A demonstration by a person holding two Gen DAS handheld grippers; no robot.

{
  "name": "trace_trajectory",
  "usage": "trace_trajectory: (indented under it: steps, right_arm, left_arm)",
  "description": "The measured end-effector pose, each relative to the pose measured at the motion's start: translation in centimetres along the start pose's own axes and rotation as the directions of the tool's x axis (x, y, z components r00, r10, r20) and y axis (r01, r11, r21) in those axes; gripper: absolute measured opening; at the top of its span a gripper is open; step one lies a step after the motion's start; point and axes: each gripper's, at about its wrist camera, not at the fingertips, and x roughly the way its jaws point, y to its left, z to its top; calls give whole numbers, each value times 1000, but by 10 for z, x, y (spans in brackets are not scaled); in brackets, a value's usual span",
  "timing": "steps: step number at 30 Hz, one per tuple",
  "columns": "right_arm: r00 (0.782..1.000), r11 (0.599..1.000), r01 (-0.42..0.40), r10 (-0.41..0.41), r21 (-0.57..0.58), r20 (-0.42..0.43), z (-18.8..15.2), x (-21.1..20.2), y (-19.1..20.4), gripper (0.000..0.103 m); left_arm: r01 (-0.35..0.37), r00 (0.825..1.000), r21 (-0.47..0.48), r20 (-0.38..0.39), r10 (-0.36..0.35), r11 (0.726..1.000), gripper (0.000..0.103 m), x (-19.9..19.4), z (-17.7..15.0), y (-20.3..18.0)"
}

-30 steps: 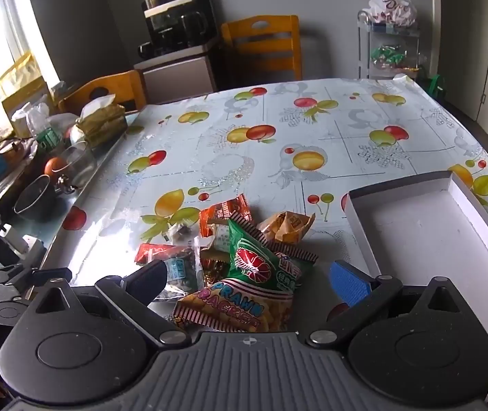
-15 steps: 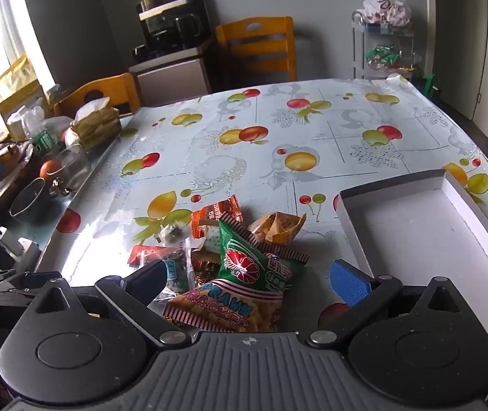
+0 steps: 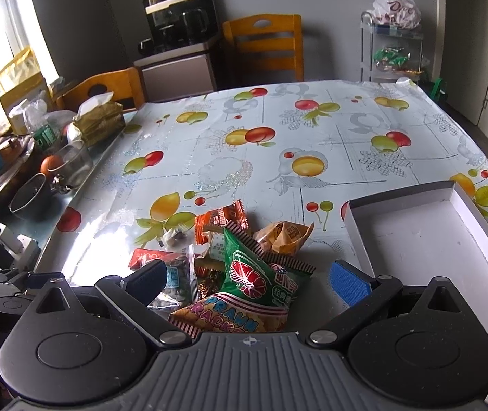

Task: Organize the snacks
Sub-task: 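Move both tools toward the snack pile on the table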

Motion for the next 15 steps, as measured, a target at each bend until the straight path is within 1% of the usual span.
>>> trace_trajectory:
  steps: [6,12,15]
  right_arm:
    - [1000,1000,-8,8,-22,-6,2,3,3,103]
    - [999,999,-16,15,-38,-32,5,6,5,103]
    - [1000,999,-1,0,-35,-29,8,7,2,103]
  left_arm:
    - [-9,1000,5,-2,9,1000,103,1,1,3]
    - [-9,1000,4,-5,9,1000,103,4,1,3]
    - [-5,1000,3,-7,5,1000,103,6,-1,1]
